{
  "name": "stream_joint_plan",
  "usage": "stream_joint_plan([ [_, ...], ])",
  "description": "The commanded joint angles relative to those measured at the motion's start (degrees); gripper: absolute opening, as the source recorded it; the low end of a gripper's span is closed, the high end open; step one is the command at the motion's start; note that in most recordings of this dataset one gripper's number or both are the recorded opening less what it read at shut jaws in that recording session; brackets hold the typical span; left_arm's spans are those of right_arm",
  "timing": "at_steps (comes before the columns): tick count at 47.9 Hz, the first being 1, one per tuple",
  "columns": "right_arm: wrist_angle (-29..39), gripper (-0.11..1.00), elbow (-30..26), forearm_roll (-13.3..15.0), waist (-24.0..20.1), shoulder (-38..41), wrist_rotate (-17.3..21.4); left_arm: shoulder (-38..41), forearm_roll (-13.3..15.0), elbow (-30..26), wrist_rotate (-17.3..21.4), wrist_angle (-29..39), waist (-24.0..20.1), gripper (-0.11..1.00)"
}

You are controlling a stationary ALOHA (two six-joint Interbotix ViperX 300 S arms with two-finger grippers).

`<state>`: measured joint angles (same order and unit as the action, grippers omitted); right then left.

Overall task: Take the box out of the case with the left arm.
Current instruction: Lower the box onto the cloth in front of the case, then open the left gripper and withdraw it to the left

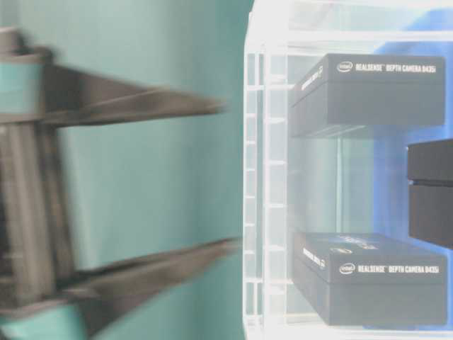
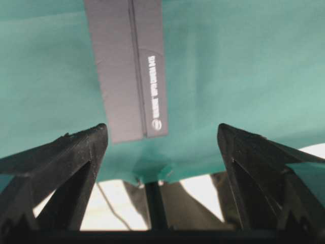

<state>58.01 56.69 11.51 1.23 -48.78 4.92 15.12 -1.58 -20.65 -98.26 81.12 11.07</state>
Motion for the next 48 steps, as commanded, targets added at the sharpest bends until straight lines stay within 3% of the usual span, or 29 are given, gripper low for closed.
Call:
stream_joint_plan([
  [1, -0.18, 0.07, -1.58, 0.18, 0.09, 0.18, 0.09, -2.37, -0.53, -4.22, 0.44, 2.72, -0.53, 0.92],
  [11, -0.18, 0.07, -1.58, 0.18, 0.09, 0.18, 0.18, -2.29, -0.97, -5.19, 2.29, 3.08, -0.79, 0.92],
  [24, 1.58, 0.07, -1.67, 0.18, 0.09, 0.18, 0.26, -5.19, -1.05, -1.67, 4.22, 3.52, 0.62, 0.92],
  [35, 2.72, 0.07, -1.67, 0.18, 0.09, 0.18, 0.26, -13.89, -0.97, 9.23, 4.39, 4.31, 3.25, 0.92],
  [48, 2.81, 0.07, -1.67, 0.18, 0.09, 0.18, 0.44, -25.66, -0.97, 24.17, 0.7, 3.78, 6.86, 0.92],
])
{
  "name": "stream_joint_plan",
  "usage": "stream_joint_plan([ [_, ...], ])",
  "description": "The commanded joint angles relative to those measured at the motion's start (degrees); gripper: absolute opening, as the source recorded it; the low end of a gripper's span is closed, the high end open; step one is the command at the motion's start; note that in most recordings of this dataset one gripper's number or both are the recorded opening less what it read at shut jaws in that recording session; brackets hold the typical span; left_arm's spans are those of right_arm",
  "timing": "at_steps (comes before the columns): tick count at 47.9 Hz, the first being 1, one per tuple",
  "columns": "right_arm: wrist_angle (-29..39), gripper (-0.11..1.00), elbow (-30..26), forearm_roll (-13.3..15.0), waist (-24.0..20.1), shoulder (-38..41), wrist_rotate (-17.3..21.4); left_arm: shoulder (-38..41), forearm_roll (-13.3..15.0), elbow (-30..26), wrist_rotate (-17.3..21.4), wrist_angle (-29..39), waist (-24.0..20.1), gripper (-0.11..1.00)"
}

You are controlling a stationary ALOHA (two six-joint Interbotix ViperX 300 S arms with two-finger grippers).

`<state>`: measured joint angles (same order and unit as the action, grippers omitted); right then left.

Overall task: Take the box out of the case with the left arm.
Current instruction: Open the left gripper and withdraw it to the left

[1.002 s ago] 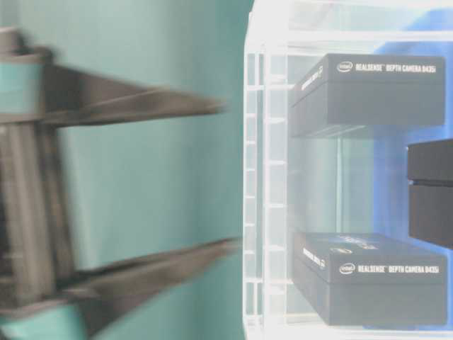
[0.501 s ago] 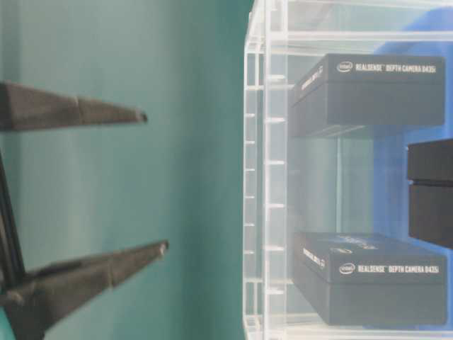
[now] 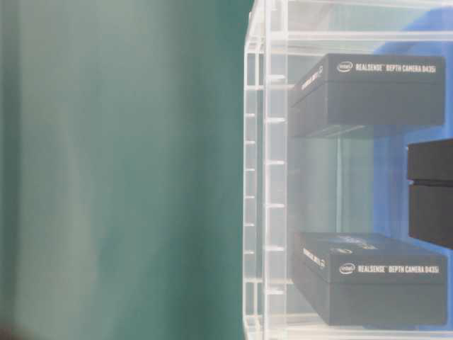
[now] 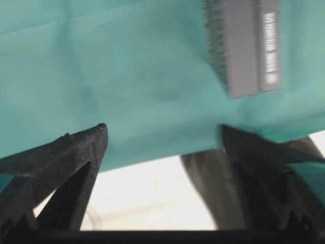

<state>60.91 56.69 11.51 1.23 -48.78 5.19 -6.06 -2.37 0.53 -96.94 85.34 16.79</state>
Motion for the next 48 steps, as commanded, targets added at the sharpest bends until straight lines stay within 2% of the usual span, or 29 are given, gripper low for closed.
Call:
stream_joint_plan([
  [1, -0.09, 0.07, -1.67, 0.18, 0.09, 0.18, 0.18, -5.27, -0.18, 3.96, -0.88, -0.53, 1.41, 0.92],
  [11, -0.09, 0.07, -1.58, 0.18, 0.09, 0.18, 0.18, -11.43, -0.18, 11.25, -1.49, -3.87, 2.11, 0.92],
  [25, -0.09, 0.07, -1.58, 0.09, 0.09, 0.18, 0.18, -16.26, -0.18, 16.35, 0.53, -4.22, -2.2, 0.85],
  [33, -0.09, 0.07, -1.58, 0.09, 0.09, 0.26, 0.18, -19.95, -0.26, 19.34, 6.42, -4.22, -8.61, 0.85],
  [48, -0.09, 0.07, -1.58, -0.09, 0.09, 0.18, 0.35, -23.99, -0.26, 22.15, 19.07, -2.46, -23.64, 0.85],
])
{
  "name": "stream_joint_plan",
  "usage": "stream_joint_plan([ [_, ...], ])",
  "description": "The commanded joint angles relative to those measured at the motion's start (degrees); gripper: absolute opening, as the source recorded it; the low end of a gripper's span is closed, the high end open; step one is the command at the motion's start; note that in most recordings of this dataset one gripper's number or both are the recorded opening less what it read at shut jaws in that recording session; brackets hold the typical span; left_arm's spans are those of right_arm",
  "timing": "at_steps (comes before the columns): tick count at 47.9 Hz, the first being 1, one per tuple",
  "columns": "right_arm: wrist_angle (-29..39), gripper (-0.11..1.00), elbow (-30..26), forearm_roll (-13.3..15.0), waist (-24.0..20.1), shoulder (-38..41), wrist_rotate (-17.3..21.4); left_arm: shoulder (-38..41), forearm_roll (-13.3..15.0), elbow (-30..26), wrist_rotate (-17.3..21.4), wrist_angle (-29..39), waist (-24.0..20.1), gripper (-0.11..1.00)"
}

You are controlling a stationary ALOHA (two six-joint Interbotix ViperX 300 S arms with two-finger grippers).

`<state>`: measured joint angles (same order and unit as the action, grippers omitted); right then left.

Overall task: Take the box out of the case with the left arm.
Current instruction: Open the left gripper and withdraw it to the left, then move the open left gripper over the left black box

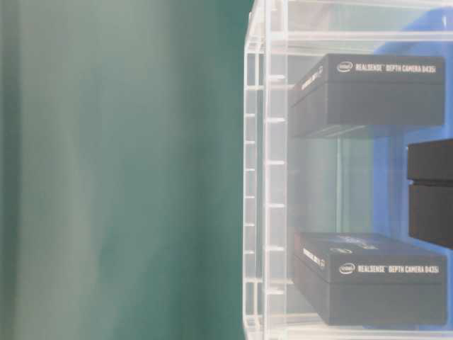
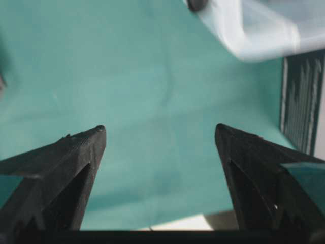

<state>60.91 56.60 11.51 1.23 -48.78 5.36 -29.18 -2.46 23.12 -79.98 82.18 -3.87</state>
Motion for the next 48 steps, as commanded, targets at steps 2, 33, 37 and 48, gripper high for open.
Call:
stream_joint_plan([
  [2, -0.09, 0.07, -1.58, -0.09, 0.09, 0.18, 0.18, -0.97, -0.09, -0.44, 3.78, 1.32, -4.83, 0.85],
  [33, -0.09, 0.07, -1.49, -0.09, 0.09, 0.18, 0.18, -0.79, 0.09, -0.7, 11.95, 2.37, -13.54, 0.85],
  [37, -0.09, 0.07, -1.49, -0.09, 0.09, 0.18, 0.18, -0.7, 0.09, -0.7, 11.95, 2.29, -13.62, 0.85],
  [48, -0.09, 0.07, -1.41, -0.09, 0.09, 0.18, 0.09, -0.53, 0.18, -0.79, 11.87, 2.02, -13.54, 0.85],
])
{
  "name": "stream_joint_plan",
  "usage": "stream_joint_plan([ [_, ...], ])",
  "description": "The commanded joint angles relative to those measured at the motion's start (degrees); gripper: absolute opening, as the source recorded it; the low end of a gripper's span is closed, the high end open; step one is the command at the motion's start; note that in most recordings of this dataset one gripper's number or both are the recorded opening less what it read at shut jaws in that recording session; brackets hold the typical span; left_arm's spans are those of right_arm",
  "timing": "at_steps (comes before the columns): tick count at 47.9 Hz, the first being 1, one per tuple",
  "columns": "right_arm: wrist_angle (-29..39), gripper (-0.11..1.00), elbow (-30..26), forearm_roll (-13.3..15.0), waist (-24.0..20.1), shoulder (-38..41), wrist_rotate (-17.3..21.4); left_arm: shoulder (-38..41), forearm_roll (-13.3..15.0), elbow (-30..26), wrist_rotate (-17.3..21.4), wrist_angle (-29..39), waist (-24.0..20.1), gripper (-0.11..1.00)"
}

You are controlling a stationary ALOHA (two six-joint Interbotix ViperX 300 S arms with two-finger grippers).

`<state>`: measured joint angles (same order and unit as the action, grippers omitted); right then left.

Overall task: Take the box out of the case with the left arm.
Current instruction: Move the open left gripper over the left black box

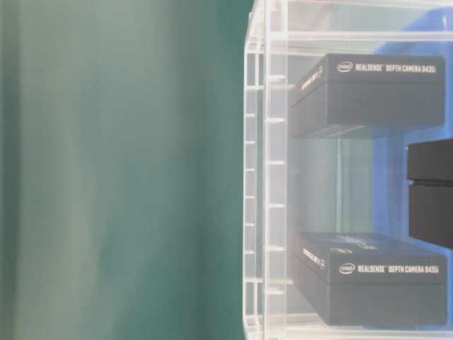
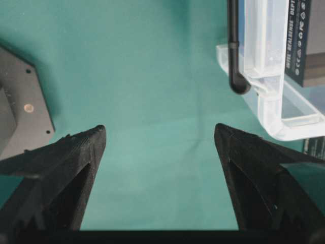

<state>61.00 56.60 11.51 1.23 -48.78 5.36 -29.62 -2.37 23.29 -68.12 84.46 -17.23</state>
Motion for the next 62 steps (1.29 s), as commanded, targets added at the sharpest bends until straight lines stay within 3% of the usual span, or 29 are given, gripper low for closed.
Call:
stream_joint_plan([
  [1, -0.18, 0.07, -1.49, -0.09, 0.09, 0.26, 0.09, -0.09, 0.0, -0.97, 0.09, -0.26, -0.18, 0.85],
  [13, -0.18, 0.07, -1.49, -0.09, 0.09, 0.18, 0.09, 0.09, 0.18, -1.05, -0.18, -0.62, -0.18, 0.85],
  [21, -0.18, 0.07, -1.49, -0.09, 0.09, 0.26, 0.18, 2.99, 0.53, -3.34, -0.18, -5.19, 0.53, 0.85],
  [49, -0.18, 0.07, -1.41, 0.09, 0.09, 0.18, 0.09, 27.95, 0.62, -27.77, -0.26, -6.68, 4.75, 0.86],
  [62, 0.09, 0.07, -1.41, 0.09, 0.09, 0.18, 0.09, 32.08, 0.62, -31.82, -0.44, -2.72, 5.19, 0.86],
])
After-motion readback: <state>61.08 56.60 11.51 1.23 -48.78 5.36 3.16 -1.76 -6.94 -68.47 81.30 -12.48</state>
